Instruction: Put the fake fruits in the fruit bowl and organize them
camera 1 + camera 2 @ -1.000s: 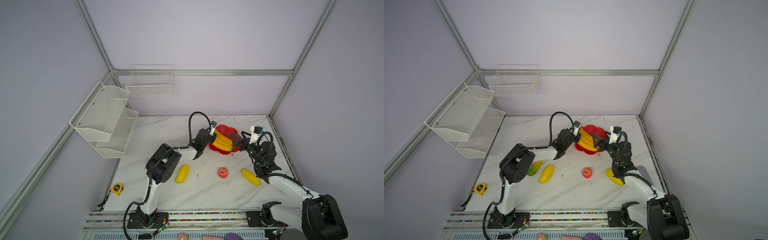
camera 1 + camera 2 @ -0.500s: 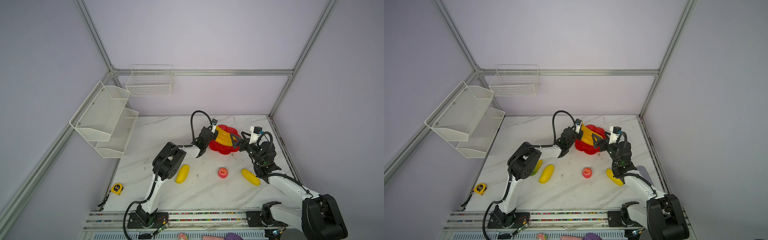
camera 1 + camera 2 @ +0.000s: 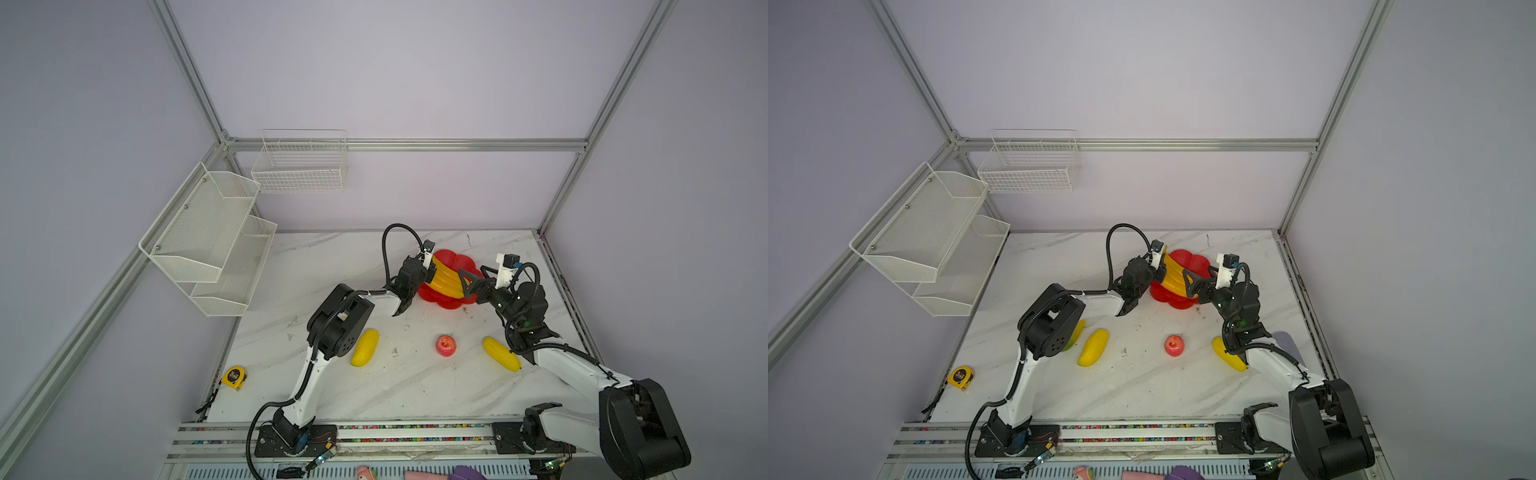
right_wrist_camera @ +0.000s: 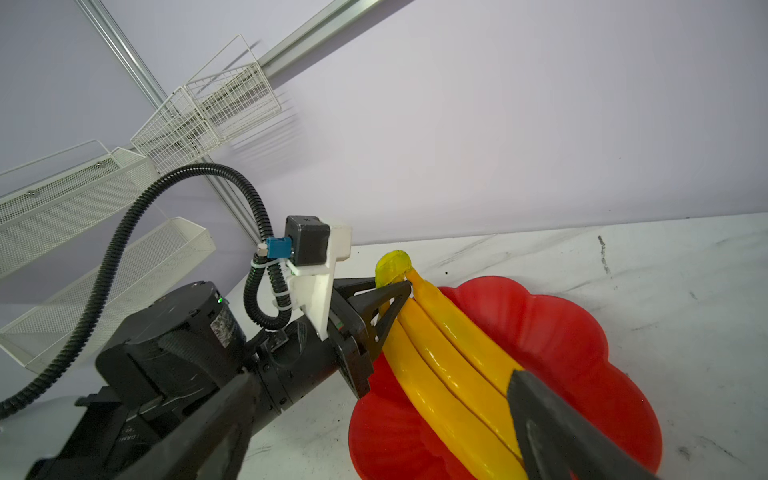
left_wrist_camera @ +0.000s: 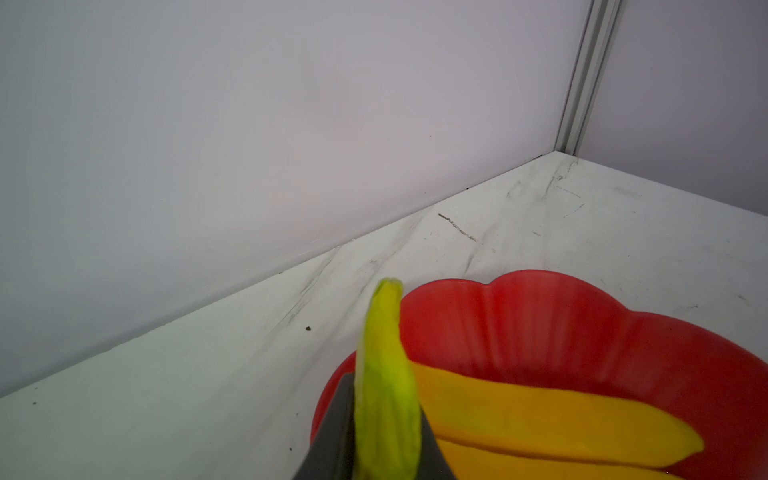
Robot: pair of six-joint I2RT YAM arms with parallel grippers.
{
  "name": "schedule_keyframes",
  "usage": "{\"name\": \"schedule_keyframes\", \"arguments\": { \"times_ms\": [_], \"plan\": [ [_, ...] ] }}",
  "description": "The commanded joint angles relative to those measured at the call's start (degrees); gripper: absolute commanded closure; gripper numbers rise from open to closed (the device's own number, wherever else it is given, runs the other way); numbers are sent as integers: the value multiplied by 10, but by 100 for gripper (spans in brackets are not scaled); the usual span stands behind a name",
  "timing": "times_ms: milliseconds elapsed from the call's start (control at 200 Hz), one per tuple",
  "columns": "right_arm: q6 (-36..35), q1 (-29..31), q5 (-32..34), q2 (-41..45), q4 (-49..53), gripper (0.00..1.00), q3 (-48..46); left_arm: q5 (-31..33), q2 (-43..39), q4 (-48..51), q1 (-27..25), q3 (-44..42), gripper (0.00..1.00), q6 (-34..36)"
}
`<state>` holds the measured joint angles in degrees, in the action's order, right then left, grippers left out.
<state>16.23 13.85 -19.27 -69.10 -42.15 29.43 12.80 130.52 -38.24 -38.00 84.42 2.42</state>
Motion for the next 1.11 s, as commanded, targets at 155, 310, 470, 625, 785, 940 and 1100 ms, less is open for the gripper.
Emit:
{"name": "schedule_keyframes", "arguments": {
  "times_ms": [155,310,470,625,785,940,1100],
  "plan": [
    [-3,0,-3,-5,-4,3,2,-32,-9,-26,4,18,67,-11],
    [-4,0,-4,-4,-4,3,2,-35,-37,-44,4,-4,53,3],
    [-7,0,-4,2,0,3,1,-26,-101,-20,5,-39,48,35],
    [-20,3,-36,2,14,3,11,13,-218,85,8,-116,47,40],
    [-33,30,-73,-11,7,3,21,65,-350,290,8,-198,46,3],
    [-92,103,-162,-19,82,3,72,51,-452,541,8,-262,46,-101],
    [-151,173,-193,-4,203,3,97,14,-538,700,5,-329,42,-214]
  ]
}}
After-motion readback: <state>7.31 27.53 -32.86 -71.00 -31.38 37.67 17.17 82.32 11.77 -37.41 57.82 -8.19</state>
